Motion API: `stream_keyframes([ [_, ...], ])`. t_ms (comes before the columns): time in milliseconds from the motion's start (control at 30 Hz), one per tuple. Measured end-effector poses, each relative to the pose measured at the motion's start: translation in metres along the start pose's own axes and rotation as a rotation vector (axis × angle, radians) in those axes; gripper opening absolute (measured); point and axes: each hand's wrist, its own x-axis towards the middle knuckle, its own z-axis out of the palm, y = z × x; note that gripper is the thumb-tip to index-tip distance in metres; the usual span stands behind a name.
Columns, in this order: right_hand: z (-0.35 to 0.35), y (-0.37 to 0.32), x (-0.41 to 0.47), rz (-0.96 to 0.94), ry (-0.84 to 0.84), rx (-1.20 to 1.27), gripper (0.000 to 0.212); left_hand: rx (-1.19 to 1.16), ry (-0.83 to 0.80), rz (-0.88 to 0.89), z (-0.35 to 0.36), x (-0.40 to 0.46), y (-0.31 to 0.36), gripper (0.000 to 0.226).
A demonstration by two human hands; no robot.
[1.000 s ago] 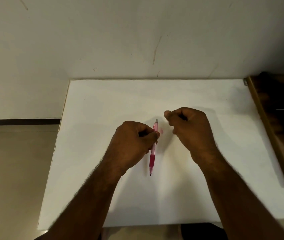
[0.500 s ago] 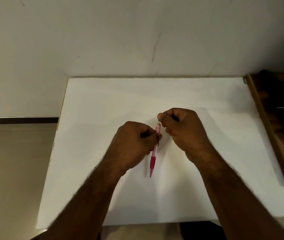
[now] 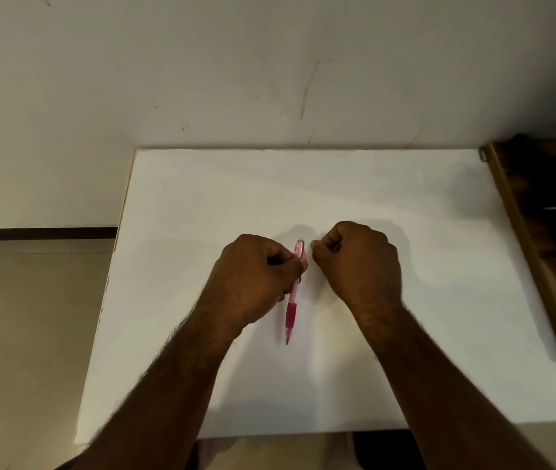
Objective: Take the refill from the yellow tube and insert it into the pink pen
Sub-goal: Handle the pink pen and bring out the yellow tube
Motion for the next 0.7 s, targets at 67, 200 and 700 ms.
stream_keyframes([
  [67, 0.0, 0.001, 0.001, -0.006, 0.011, 0.026, 0.025, -0.008, 0.001, -0.003, -0.002, 0.0, -0.001, 0.024],
  [200, -0.013, 0.005, 0.007, 0.029, 0.099, 0.221, 0.028, -0.084, -0.004, -0.006, -0.008, 0.0, 0.0, 0.022],
  [700, -0.024, -0.016, -0.012, -0.027, -0.54, 0.439, 0.018, -0.121, 0.09, -0.01, -0.013, 0.004, -0.005, 0.017],
])
